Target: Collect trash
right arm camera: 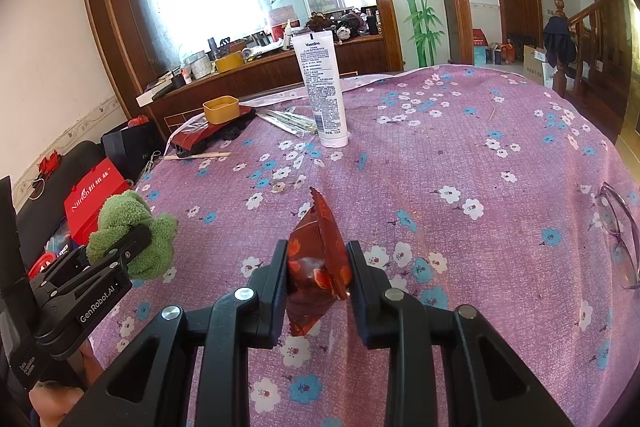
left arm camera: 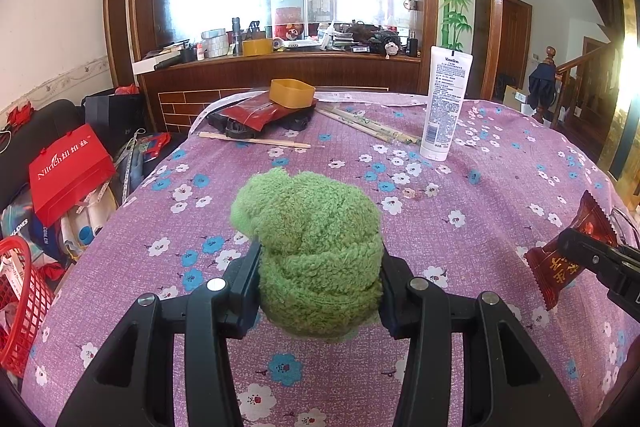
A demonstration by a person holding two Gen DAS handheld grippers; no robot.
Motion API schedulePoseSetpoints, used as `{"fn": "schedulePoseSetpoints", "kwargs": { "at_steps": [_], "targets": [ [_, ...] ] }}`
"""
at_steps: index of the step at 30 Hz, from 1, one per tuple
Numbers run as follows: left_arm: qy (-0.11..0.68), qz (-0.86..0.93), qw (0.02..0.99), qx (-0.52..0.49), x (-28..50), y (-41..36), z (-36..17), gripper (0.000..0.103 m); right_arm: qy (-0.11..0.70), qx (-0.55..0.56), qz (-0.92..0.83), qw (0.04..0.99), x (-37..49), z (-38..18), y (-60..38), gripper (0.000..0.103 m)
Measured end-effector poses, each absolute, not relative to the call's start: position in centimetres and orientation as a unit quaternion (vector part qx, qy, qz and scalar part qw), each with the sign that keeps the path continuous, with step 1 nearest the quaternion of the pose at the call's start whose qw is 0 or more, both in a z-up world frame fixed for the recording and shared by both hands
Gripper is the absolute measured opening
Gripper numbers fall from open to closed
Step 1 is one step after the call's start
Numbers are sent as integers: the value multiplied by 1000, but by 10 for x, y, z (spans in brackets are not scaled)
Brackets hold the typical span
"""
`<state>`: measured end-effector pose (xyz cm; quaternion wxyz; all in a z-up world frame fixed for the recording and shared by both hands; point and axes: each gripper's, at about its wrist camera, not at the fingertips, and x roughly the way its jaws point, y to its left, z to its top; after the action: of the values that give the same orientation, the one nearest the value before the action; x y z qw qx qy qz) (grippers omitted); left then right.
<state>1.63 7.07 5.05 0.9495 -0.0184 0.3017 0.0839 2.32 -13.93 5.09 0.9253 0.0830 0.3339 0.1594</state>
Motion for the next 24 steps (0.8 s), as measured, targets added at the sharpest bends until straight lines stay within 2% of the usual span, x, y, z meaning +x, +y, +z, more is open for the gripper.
{"fn": "schedulePoseSetpoints", "kwargs": {
  "at_steps": [14, 24],
  "targets": [
    [297, 88, 951, -15, 15, 72, 55, 46, 330, 83, 162, 926, 22, 53, -138, 30],
    [264, 97, 960, 9, 9, 62, 62, 46, 312, 86, 162, 932, 17, 60, -142, 30]
  ]
}}
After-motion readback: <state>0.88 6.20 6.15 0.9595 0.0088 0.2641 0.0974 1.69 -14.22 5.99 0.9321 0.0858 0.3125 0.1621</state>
